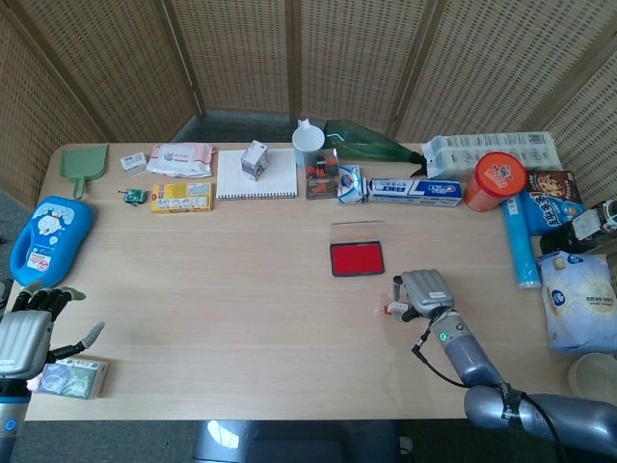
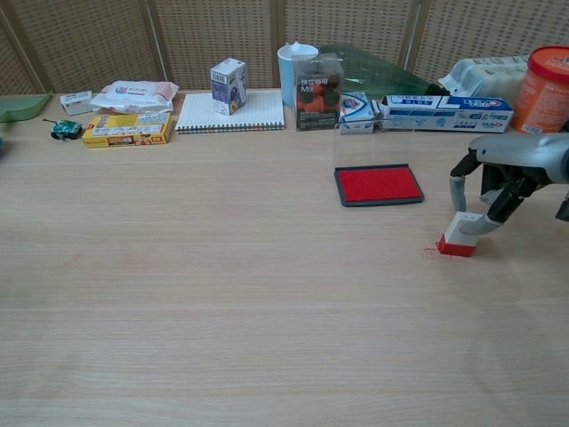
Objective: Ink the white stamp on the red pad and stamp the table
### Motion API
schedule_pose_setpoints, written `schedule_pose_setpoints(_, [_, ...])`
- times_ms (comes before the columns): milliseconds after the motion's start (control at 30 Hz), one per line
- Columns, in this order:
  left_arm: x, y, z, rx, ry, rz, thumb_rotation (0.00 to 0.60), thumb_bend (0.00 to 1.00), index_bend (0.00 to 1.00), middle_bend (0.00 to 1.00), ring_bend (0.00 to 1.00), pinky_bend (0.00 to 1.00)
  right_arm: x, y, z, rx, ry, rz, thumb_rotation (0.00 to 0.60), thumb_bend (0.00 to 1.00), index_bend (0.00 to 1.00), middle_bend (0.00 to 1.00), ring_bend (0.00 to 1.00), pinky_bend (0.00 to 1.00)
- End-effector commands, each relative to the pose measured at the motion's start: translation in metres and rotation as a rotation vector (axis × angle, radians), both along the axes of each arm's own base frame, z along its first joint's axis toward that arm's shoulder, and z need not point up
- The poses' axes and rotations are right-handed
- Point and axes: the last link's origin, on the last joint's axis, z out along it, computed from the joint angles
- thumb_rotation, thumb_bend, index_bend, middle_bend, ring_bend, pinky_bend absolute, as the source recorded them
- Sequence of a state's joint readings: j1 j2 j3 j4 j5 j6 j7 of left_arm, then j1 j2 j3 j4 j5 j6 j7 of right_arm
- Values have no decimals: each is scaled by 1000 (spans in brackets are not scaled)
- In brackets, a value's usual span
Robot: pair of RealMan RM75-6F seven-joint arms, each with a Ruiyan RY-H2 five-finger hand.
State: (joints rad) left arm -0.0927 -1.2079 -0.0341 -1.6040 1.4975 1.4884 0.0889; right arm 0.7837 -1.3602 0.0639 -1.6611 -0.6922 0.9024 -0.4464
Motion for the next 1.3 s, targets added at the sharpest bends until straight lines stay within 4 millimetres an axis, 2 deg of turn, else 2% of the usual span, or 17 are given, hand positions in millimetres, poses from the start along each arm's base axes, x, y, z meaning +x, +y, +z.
schedule_pose_setpoints(33, [0, 0, 1, 3, 1, -1, 179, 209, 329, 333, 282, 121, 1, 0, 2, -6, -16, -5, 500, 283, 471, 1000, 1000, 1000])
schedule_pose_setpoints(200, [0, -1, 2, 10, 2, 0, 180, 209, 330, 333, 282, 121, 4, -1, 8, -16, -58, -18, 480, 282, 430, 1000, 1000, 1000])
schedule_pose_setpoints(400, [-1, -5, 4, 18, 2, 10, 179, 209, 330, 333, 282, 121, 12, -2, 20, -58, -217, -72, 479, 281, 418, 1000, 1000, 1000])
schedule_pose_setpoints(700, [-9, -18, 9, 56, -5, 61, 184, 209, 330, 333, 282, 121, 15, -1, 48, -219, -422, -66, 479, 289, 485, 1000, 1000, 1000])
schedule_pose_setpoints(933, [-22, -34, 13, 76, -19, 126, 182, 208, 330, 333, 282, 121, -2, 16, 73, -378, -446, -3, 483, 301, 597, 989, 1000, 1000])
schedule_pose_setpoints(1100, [-25, -42, 13, 80, -30, 142, 184, 209, 330, 333, 282, 121, -17, 29, 80, -428, -399, 18, 484, 307, 648, 944, 1000, 1000])
schedule_pose_setpoints(1300, [-26, -52, 11, 89, -54, 148, 180, 209, 329, 333, 282, 121, -48, 52, 89, -494, -293, -11, 483, 307, 683, 937, 1000, 1000])
